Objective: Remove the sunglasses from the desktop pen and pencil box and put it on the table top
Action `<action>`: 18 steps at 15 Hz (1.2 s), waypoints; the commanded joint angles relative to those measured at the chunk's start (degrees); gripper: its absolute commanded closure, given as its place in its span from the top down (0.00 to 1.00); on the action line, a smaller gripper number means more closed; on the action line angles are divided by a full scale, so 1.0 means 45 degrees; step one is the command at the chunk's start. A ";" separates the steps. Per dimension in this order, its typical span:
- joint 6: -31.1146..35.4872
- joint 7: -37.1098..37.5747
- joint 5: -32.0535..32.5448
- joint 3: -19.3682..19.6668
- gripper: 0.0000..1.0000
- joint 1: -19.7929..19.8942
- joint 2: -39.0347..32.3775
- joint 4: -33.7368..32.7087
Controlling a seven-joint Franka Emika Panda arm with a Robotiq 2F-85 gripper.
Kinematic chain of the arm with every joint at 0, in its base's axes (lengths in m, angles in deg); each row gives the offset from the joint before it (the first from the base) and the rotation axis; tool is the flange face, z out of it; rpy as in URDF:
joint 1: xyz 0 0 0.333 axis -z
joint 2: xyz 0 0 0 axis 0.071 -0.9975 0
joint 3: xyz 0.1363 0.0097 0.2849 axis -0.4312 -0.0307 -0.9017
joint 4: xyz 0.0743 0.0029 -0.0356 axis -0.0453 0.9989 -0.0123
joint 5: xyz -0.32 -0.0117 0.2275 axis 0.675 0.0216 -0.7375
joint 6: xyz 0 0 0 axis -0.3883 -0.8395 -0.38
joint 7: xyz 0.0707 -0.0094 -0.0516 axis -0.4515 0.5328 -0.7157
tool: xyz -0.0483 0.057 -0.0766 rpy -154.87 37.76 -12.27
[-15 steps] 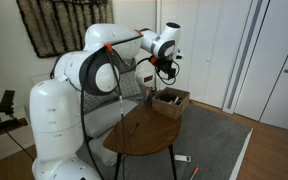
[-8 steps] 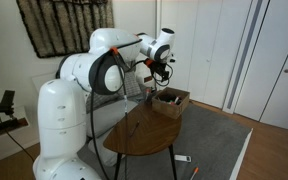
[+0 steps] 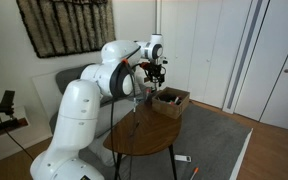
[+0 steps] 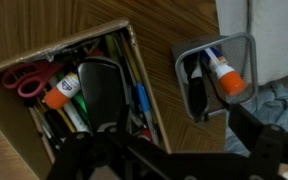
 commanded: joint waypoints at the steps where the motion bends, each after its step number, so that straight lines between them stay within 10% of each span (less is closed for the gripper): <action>1: -0.0492 0.0147 0.0123 -0.0013 1.00 -0.0134 -0.0336 -0.0530; 6: -0.0568 0.0102 0.0032 -0.0072 1.00 -0.0137 -0.0810 -0.0944; 18: 0.1386 0.0527 0.0115 -0.0162 0.51 -0.0555 -0.2029 -0.1589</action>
